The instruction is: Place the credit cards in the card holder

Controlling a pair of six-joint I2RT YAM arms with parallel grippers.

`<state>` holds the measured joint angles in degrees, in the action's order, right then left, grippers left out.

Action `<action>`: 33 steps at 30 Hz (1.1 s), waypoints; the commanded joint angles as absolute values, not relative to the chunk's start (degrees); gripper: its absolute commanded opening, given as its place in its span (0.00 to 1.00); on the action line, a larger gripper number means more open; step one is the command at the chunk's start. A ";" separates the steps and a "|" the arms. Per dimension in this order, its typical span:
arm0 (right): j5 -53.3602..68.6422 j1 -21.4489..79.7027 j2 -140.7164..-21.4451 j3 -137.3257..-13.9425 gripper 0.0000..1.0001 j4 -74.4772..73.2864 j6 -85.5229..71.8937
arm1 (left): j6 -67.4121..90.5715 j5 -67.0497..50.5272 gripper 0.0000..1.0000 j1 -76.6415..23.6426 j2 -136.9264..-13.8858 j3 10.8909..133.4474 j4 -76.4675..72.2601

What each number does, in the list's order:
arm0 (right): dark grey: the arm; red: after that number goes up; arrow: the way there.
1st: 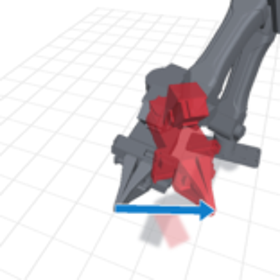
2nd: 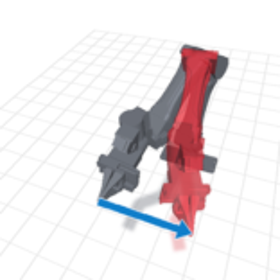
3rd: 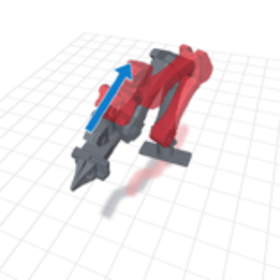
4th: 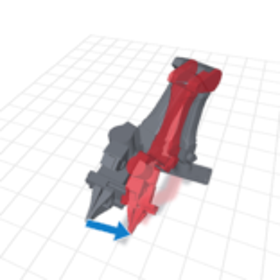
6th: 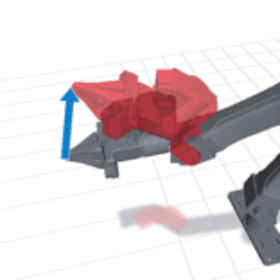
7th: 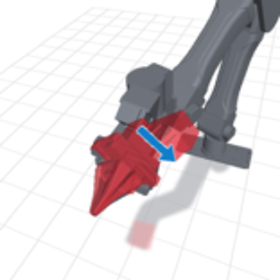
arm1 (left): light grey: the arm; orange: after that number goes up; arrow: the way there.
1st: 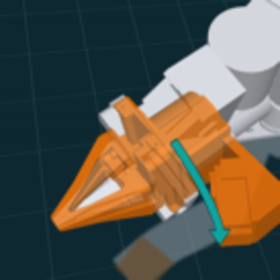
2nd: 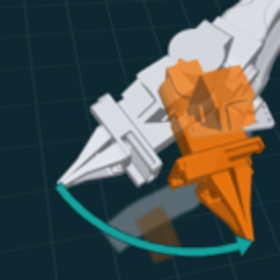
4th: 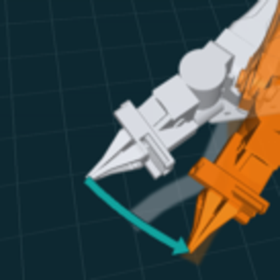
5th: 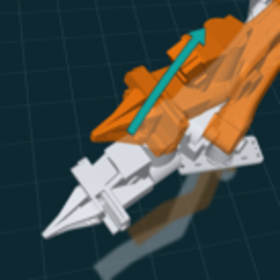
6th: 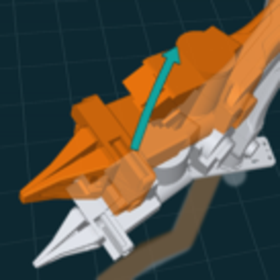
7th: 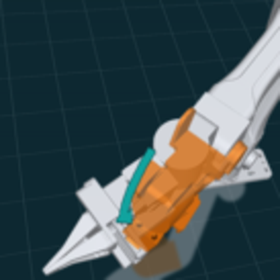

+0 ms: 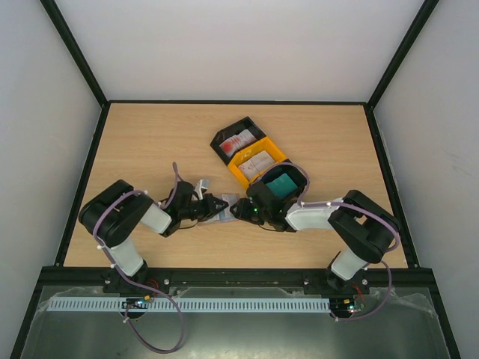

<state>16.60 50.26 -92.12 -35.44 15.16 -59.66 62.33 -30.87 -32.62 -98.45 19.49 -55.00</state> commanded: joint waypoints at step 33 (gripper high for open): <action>11.72 50.85 -83.38 -36.05 0.43 5.89 -51.66 | 49.18 -21.20 0.18 -34.97 -84.42 27.06 -19.35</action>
